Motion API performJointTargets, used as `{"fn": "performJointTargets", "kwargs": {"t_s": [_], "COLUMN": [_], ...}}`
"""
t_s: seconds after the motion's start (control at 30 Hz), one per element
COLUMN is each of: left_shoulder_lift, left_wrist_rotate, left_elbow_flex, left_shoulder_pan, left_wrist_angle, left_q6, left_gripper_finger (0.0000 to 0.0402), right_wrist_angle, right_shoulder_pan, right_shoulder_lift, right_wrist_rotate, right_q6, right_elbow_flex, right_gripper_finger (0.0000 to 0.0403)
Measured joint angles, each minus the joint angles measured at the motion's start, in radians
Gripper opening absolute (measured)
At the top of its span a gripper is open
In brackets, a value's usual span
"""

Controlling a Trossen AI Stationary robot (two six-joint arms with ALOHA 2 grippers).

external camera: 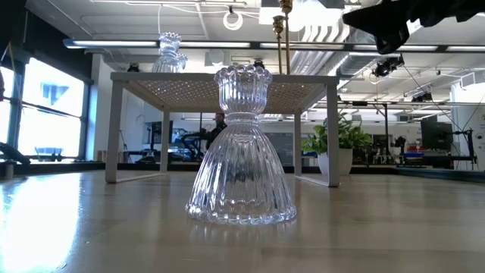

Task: Pick & Place candle stick holders
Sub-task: Put the gold candle holder on the shelf aligned with the other gold candle holders

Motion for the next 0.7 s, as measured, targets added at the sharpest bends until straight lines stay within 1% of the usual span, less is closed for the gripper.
{"fn": "performJointTargets", "kwargs": {"t_s": [0.1,0.23,0.47,0.7], "left_shoulder_lift": [0.020,0.027,0.026,0.045], "left_wrist_rotate": [0.023,0.024,-0.009,-0.025], "left_elbow_flex": [0.002,0.002,0.003,0.002], "left_shoulder_pan": [0.000,0.000,0.000,0.000], "left_wrist_angle": [0.015,0.017,0.051,0.052], "left_q6": [-0.005,-0.003,-0.009,-0.010], "left_gripper_finger": [0.0154,0.0154,0.0154,0.0154], "right_wrist_angle": [-0.001,-0.001,-0.007,-0.008], "right_shoulder_pan": [0.000,0.000,0.000,0.000], "right_shoulder_lift": [0.000,0.000,0.000,0.000], "right_wrist_rotate": [0.051,0.076,-0.009,-0.057], "right_q6": [0.041,0.069,0.024,-0.004], "right_elbow_flex": [0.000,0.000,0.000,0.000], "right_gripper_finger": [0.0246,0.0246,0.0246,0.0246]}}
